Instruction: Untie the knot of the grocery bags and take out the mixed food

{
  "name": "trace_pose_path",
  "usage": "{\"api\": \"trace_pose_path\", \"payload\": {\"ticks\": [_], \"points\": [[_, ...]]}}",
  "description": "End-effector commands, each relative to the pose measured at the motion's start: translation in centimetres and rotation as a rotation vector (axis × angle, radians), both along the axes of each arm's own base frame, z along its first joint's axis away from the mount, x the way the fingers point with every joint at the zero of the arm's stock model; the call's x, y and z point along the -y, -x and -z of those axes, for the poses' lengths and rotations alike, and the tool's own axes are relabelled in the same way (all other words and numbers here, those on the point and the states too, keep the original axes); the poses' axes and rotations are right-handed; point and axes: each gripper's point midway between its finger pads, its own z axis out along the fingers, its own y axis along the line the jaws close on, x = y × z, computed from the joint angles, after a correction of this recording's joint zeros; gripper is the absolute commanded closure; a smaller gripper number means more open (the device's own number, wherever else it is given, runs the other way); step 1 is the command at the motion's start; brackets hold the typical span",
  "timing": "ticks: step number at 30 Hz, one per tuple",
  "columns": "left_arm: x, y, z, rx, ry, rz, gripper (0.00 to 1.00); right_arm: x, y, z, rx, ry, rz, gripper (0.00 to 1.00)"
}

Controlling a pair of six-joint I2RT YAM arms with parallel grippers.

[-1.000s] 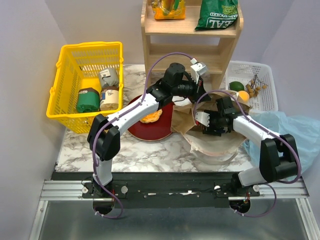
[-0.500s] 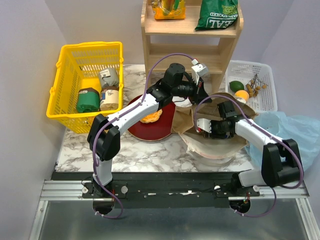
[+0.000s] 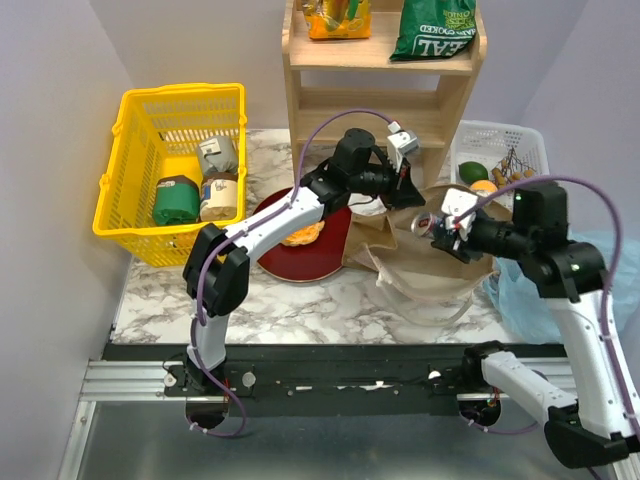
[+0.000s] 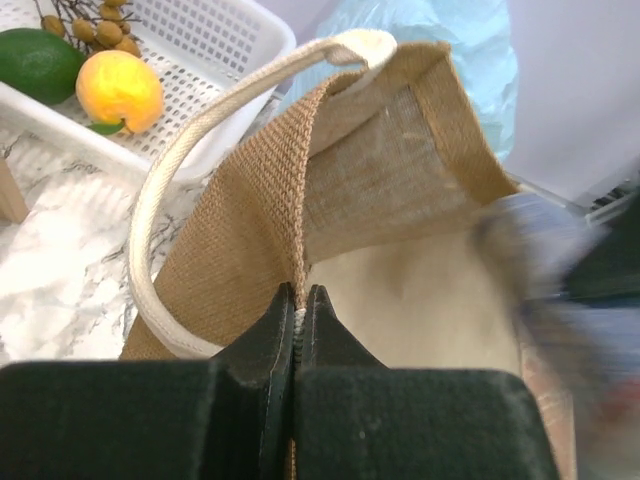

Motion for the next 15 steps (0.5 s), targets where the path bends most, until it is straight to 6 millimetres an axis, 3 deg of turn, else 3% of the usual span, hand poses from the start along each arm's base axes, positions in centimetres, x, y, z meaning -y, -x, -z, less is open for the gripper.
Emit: {"api": "trace_pose_path", "payload": {"ticks": [1,4,6,7,8,10,11,12,13,14,15], "points": [[-1.0,-0.9,5.8,0.012,-0.122,-0.036,1.00,-2.2,1.6,-6.3,-0.050,-0.237,0.016,0.91],[-2.2,0.8,8.6,-0.037,-0.173,0.016,1.00,-3.3,-0.9,-10.4,0.025,-0.391,0.066,0.92],[-2.8,2.1,9.3,-0.062,-0.188,0.059,1.00,-3.5,-2.8,-12.0,0.091,-0.480,0.113,1.00],[-3.3,2.7,9.6,-0.074,-0.199,0.063,1.00,-3.7,-4.1,-15.2,0.192,-0.591,0.127,1.00],[-3.8,3.2,9.9,-0.083,-0.219,0.068,0.91,-3.6,-5.4,-14.1,0.190,-0.632,0.167,1.00],[-5.2,3.4,10.1,-0.059,-0.258,0.044,0.73,-2.7,-7.9,-16.8,0.299,-0.768,0.255,1.00],[-6.2,3.6,10.7,-0.069,-0.292,0.028,0.57,-2.4,-9.0,-16.9,0.320,-0.810,0.289,1.00],[-7.0,3.4,10.8,-0.047,-0.311,0.016,0.49,-1.6,-10.7,-16.9,0.342,-0.844,0.362,1.00],[-8.0,4.0,10.8,-0.050,-0.322,0.014,0.44,-1.6,-11.3,-18.3,0.389,-0.905,0.351,1.00],[-8.9,4.3,11.1,-0.065,-0.345,0.014,0.36,-1.5,-11.9,-18.6,0.412,-0.916,0.353,1.00],[-9.8,4.2,11.3,-0.070,-0.357,0.007,0.33,-1.4,-13.6,-17.3,0.410,-0.916,0.385,1.00]]}}
